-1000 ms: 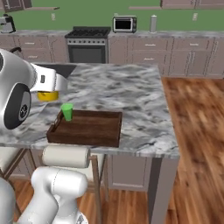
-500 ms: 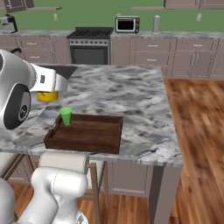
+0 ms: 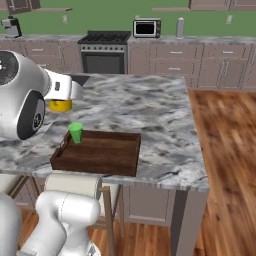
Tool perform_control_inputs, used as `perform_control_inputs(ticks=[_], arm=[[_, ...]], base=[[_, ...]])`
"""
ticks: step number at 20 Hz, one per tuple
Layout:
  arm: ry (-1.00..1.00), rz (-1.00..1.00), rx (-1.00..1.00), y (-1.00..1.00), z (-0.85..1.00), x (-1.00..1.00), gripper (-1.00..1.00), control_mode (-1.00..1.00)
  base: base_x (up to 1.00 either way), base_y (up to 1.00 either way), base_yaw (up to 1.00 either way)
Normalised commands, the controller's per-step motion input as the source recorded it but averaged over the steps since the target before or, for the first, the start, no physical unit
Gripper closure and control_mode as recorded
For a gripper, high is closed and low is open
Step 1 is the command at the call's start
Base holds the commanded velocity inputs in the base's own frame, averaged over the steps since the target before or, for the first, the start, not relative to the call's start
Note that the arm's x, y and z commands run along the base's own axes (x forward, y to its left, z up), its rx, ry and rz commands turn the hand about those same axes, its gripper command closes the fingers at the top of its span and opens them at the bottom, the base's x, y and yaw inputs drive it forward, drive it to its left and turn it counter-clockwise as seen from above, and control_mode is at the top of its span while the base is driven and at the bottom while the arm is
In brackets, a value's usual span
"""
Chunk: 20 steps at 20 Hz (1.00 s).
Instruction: There is a tray on the dining counter. Grab the cup, mug, and pitcher and place them on the tray. The pitcher may be placed next to the tray if it cannot fit the tray.
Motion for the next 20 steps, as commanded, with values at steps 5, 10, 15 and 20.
perform_control_inputs(ticks=[5,10,15,20], arm=[[0.01,0.10,0.00,-0.19,-0.25,0.84,1.00,-1.00],[0.03,0.21,0.00,-0.08,-0.54,0.51,1.00,-1.00],[0.00,0.22,0.00,0.00,-0.54,0.29,1.00,-1.00],[0.00,0.20,-0.01,0.00,-0.48,0.11,1.00,-1.00]], base=[[0.00,0.00,0.00],[0.00,0.00,0.00],[0.00,0.00,0.00],[0.00,0.00,0.00]])
